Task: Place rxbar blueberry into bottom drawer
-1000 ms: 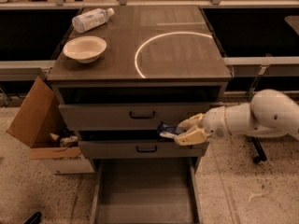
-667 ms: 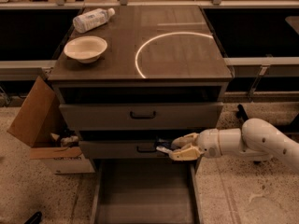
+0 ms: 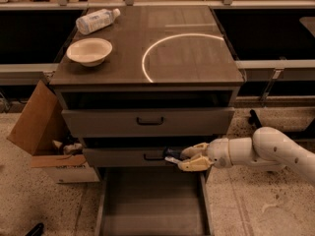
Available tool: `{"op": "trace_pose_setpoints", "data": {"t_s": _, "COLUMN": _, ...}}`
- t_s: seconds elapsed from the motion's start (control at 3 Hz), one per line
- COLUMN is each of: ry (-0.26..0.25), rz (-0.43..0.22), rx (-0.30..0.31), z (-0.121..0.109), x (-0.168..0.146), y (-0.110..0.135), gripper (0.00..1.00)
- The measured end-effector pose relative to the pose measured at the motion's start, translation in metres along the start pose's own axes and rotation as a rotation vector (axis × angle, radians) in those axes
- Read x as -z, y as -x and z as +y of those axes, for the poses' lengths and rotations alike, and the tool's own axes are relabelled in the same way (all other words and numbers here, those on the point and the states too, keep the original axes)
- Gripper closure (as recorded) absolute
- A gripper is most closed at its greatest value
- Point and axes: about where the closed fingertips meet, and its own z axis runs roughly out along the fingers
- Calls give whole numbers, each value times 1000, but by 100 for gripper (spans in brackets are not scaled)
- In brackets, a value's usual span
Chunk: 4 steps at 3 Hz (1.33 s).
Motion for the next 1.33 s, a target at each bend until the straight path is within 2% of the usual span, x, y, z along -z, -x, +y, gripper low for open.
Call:
{"op": "trace_pose_setpoints", "data": {"t_s": 0.33, "ry": -19, "rz": 30, "rx": -16, "z": -16, "x": -12, "y": -49, "gripper": 100}}
{"op": "trace_pose_setpoints", "data": {"t_s": 0.67, "ry": -37, "rz": 26, "rx": -24, "z": -28, "x": -22, "y": -98, "gripper": 100}}
{"op": "trace_pose_setpoints", "data": {"t_s": 1.0, "ry": -29, "rz": 22, "rx": -41, "z": -39, "x": -37, "y": -142, "gripper": 100}}
{"op": "trace_pose_setpoints", "data": {"t_s": 1.33, "ry": 20, "rz": 25, "rx": -93, "z": -50, "x": -58, "y": -180, "gripper": 100}}
